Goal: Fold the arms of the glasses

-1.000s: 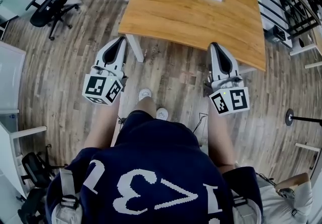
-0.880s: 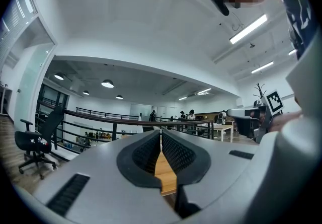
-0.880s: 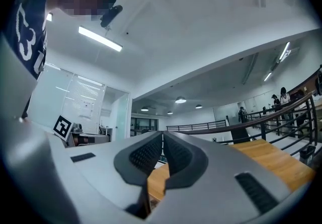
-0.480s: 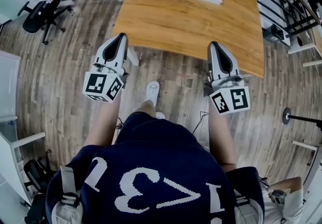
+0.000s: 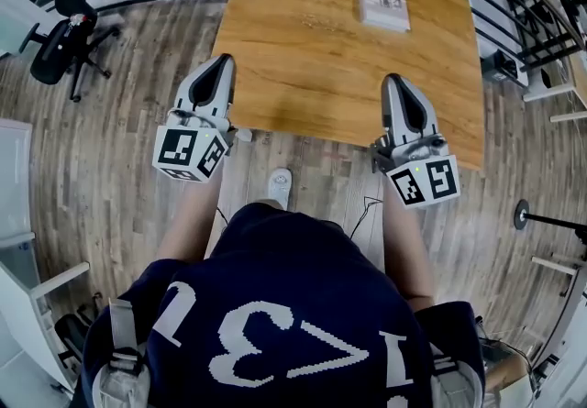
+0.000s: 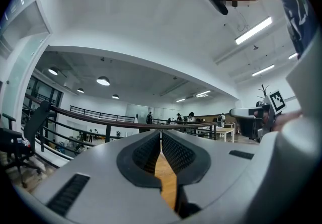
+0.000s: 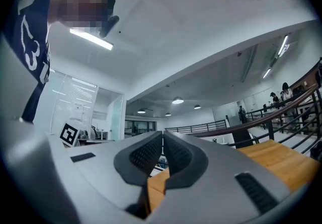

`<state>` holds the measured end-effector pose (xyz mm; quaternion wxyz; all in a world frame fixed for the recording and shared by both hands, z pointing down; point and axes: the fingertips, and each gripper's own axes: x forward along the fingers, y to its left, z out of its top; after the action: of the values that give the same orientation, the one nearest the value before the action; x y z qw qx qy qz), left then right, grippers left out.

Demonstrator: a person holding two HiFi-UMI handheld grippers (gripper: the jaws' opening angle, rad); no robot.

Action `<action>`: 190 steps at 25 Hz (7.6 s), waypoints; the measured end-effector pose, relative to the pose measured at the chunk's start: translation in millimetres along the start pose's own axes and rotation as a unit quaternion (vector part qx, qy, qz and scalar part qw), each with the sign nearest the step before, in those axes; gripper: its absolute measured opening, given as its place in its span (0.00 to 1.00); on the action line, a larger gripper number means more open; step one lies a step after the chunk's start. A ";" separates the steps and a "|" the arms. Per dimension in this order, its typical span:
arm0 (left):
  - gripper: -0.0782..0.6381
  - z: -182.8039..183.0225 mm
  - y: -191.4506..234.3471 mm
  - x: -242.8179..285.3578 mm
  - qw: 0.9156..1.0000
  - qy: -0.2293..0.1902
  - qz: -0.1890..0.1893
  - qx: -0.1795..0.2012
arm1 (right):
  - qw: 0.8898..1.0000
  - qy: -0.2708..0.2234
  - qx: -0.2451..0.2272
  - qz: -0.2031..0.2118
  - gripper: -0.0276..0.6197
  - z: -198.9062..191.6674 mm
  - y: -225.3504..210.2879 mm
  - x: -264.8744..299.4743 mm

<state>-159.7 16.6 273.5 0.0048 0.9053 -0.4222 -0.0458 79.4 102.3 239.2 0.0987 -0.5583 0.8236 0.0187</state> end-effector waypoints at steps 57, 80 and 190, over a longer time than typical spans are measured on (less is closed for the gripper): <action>0.14 -101.4 71.0 243.8 0.998 0.064 0.017 -0.025 | 0.935 0.281 -0.190 0.104 0.17 -239.5 -135.4 224.3; 0.14 -135.8 96.3 240.0 0.994 0.090 0.022 -0.049 | 0.782 0.420 -0.425 0.179 0.11 -364.5 -135.1 238.9; 0.21 -187.4 33.4 224.3 0.937 0.182 -0.231 -0.190 | 0.763 0.426 -0.267 0.406 0.10 -345.5 -140.0 198.1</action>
<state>-25.5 -182.1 443.9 0.2424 0.9531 -0.1765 0.0408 88.9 -180.4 552.5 -0.4319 -0.1257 0.8924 0.0361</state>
